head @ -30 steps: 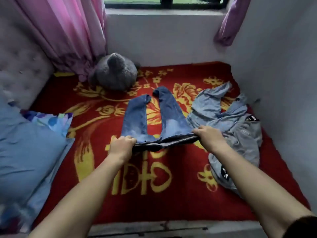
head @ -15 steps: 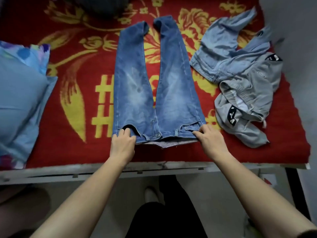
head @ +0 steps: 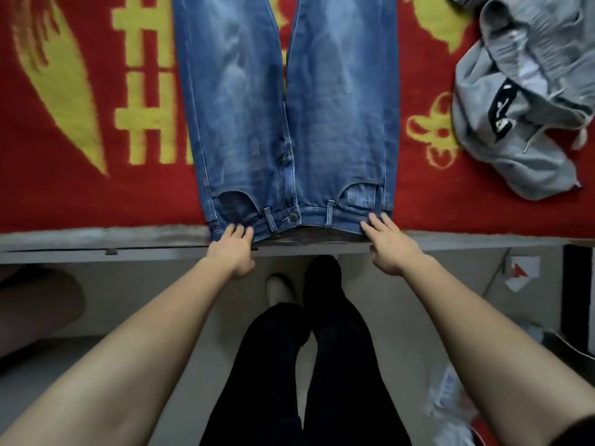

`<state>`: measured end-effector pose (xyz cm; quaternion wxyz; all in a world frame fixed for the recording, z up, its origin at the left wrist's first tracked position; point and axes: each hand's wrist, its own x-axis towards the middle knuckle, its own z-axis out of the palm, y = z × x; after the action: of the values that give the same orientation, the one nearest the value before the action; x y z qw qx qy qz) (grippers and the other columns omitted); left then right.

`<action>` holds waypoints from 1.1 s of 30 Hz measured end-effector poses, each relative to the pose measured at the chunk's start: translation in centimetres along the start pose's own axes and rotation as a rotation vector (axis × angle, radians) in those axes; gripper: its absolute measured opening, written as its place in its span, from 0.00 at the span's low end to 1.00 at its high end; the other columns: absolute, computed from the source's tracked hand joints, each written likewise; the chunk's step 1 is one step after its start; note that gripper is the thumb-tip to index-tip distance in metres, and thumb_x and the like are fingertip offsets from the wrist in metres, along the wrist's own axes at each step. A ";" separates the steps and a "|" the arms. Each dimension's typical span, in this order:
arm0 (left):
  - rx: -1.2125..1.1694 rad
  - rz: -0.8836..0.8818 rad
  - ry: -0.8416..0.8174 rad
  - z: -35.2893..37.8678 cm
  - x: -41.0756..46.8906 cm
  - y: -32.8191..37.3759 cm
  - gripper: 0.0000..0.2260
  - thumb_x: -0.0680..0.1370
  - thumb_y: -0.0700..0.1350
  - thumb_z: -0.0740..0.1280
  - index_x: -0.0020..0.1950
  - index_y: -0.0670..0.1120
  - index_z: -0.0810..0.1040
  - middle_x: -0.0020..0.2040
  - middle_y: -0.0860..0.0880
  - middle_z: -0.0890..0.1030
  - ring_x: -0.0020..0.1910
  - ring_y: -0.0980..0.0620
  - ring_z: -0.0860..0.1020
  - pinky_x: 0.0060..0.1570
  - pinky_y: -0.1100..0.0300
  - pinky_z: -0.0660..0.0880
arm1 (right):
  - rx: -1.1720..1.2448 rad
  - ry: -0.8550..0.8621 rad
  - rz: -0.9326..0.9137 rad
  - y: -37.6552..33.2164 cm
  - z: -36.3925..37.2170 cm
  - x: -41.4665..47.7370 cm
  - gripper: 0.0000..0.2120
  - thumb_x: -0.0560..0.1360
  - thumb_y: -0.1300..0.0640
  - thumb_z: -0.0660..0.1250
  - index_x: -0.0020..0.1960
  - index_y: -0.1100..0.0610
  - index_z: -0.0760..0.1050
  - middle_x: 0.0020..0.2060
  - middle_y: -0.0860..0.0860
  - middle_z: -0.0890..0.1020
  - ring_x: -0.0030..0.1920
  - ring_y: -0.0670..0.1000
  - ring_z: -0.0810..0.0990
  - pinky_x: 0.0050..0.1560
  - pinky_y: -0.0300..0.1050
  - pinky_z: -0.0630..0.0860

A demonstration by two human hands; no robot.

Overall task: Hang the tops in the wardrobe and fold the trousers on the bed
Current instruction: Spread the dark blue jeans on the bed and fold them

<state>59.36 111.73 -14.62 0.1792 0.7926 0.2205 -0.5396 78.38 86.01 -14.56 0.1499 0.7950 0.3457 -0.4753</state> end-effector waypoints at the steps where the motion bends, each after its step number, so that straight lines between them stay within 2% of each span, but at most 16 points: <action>1: 0.014 -0.002 -0.016 -0.2 -0.4 -0.1 0.32 0.82 0.46 0.59 0.81 0.46 0.46 0.81 0.47 0.47 0.80 0.46 0.45 0.74 0.45 0.60 | 0.027 -0.003 -0.013 0.2 -0.6 -0.3 0.28 0.81 0.60 0.56 0.80 0.53 0.54 0.81 0.51 0.49 0.80 0.55 0.48 0.75 0.55 0.62; 3: 0.083 0.003 0.071 -0.7 -1.3 0.1 0.27 0.80 0.46 0.59 0.79 0.46 0.56 0.78 0.44 0.58 0.77 0.44 0.56 0.70 0.44 0.65 | 0.105 0.064 -0.010 0.8 -2.0 -0.9 0.22 0.81 0.59 0.57 0.75 0.53 0.67 0.77 0.54 0.63 0.76 0.57 0.63 0.70 0.54 0.68; 5: 0.128 0.044 0.332 -1.2 -1.7 0.7 0.23 0.79 0.45 0.61 0.74 0.46 0.65 0.69 0.44 0.69 0.69 0.42 0.67 0.61 0.46 0.70 | 0.179 0.209 0.017 1.4 -3.1 -1.2 0.19 0.81 0.57 0.59 0.70 0.51 0.73 0.68 0.54 0.74 0.67 0.59 0.73 0.61 0.53 0.73; 7: 0.116 0.132 0.581 -1.6 -1.3 2.0 0.20 0.78 0.43 0.62 0.70 0.44 0.70 0.64 0.43 0.73 0.62 0.41 0.71 0.54 0.47 0.71 | 0.161 0.347 0.024 2.0 -3.5 -1.1 0.17 0.80 0.52 0.62 0.68 0.50 0.74 0.61 0.54 0.77 0.62 0.59 0.75 0.55 0.53 0.75; 8: 0.103 0.182 0.655 -1.8 -0.8 2.8 0.18 0.78 0.44 0.63 0.68 0.43 0.72 0.61 0.43 0.74 0.59 0.41 0.72 0.51 0.47 0.71 | 0.134 0.396 0.014 2.1 -3.3 -0.9 0.17 0.79 0.49 0.64 0.66 0.50 0.74 0.59 0.53 0.76 0.61 0.58 0.75 0.53 0.52 0.75; 11: 0.118 0.225 0.661 -2.0 1.0 5.3 0.18 0.76 0.51 0.68 0.63 0.44 0.73 0.58 0.45 0.74 0.56 0.42 0.73 0.46 0.50 0.70 | 0.041 0.429 -0.045 2.0 -1.7 0.1 0.22 0.74 0.42 0.70 0.63 0.52 0.75 0.56 0.53 0.75 0.58 0.57 0.74 0.46 0.51 0.75; 13: 0.136 0.188 0.636 -1.8 2.1 6.5 0.17 0.76 0.48 0.68 0.62 0.44 0.72 0.57 0.45 0.74 0.56 0.42 0.72 0.44 0.51 0.69 | -0.030 0.439 -0.070 1.8 -0.4 0.9 0.23 0.72 0.45 0.72 0.63 0.53 0.75 0.55 0.54 0.76 0.56 0.58 0.73 0.44 0.51 0.74; 15: 0.111 0.161 0.669 -1.8 3.0 7.1 0.14 0.74 0.41 0.66 0.59 0.43 0.73 0.55 0.43 0.75 0.53 0.41 0.73 0.39 0.51 0.67 | -0.061 0.499 -0.070 1.9 0.5 1.6 0.18 0.73 0.53 0.70 0.62 0.55 0.76 0.53 0.55 0.77 0.55 0.60 0.74 0.42 0.52 0.75; 17: 0.075 0.184 0.724 -1.9 3.4 7.3 0.12 0.70 0.38 0.66 0.54 0.41 0.75 0.50 0.42 0.76 0.49 0.41 0.74 0.35 0.52 0.65 | -0.042 0.602 -0.085 2.0 0.8 2.2 0.14 0.73 0.59 0.68 0.58 0.57 0.79 0.48 0.56 0.79 0.51 0.62 0.76 0.37 0.52 0.75; 20: 0.039 0.259 0.830 -1.6 2.4 6.9 0.08 0.64 0.39 0.70 0.41 0.41 0.76 0.39 0.42 0.76 0.39 0.41 0.75 0.28 0.54 0.65 | -0.056 0.778 -0.155 2.6 1.1 2.0 0.07 0.71 0.59 0.69 0.49 0.57 0.79 0.42 0.55 0.78 0.43 0.60 0.76 0.33 0.50 0.72; 22: 0.062 0.300 0.863 -0.9 1.4 6.6 0.07 0.63 0.40 0.70 0.39 0.42 0.75 0.37 0.43 0.76 0.38 0.41 0.75 0.29 0.52 0.68 | -0.077 0.814 -0.203 3.1 1.4 1.5 0.06 0.71 0.58 0.70 0.47 0.57 0.78 0.41 0.55 0.77 0.41 0.60 0.75 0.33 0.51 0.72; 23: 0.086 0.318 0.848 -0.7 1.2 6.6 0.08 0.64 0.41 0.71 0.39 0.42 0.75 0.38 0.43 0.76 0.39 0.41 0.75 0.31 0.52 0.69 | -0.087 0.778 -0.215 3.2 1.4 1.4 0.06 0.72 0.59 0.70 0.48 0.57 0.79 0.42 0.56 0.77 0.41 0.60 0.75 0.34 0.52 0.73; 25: 0.140 0.316 0.734 -0.7 1.2 6.7 0.08 0.67 0.41 0.71 0.43 0.43 0.77 0.41 0.44 0.77 0.44 0.41 0.76 0.36 0.51 0.70 | -0.105 0.585 -0.201 3.1 1.1 1.7 0.08 0.74 0.58 0.69 0.53 0.57 0.79 0.46 0.56 0.78 0.46 0.61 0.75 0.40 0.54 0.74; 28: 0.190 0.226 0.461 -1.8 2.8 7.3 0.10 0.78 0.41 0.63 0.58 0.47 0.77 0.54 0.48 0.76 0.59 0.44 0.70 0.45 0.53 0.65 | -0.059 0.252 -0.170 2.7 -1.1 3.0 0.13 0.77 0.52 0.65 0.61 0.50 0.78 0.53 0.54 0.75 0.56 0.59 0.73 0.49 0.50 0.72; 31: 0.181 0.166 0.257 -3.6 4.0 8.1 0.11 0.77 0.45 0.64 0.58 0.46 0.77 0.56 0.48 0.75 0.61 0.44 0.67 0.51 0.51 0.66 | 0.160 -0.034 -0.099 3.1 -4.5 4.5 0.13 0.72 0.44 0.67 0.54 0.45 0.81 0.51 0.50 0.80 0.56 0.54 0.78 0.53 0.46 0.74; 33: 0.209 0.122 0.176 -4.6 4.2 8.9 0.11 0.77 0.50 0.63 0.54 0.47 0.77 0.56 0.47 0.76 0.61 0.44 0.68 0.57 0.47 0.65 | 0.436 -0.073 -0.024 4.2 -6.6 5.4 0.10 0.73 0.44 0.67 0.47 0.49 0.82 0.47 0.50 0.85 0.50 0.53 0.82 0.54 0.45 0.78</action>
<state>69.11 107.36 -16.54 0.1079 0.8631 0.1293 -0.4762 87.24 88.93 -16.23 -0.0185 0.7867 0.2385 -0.5692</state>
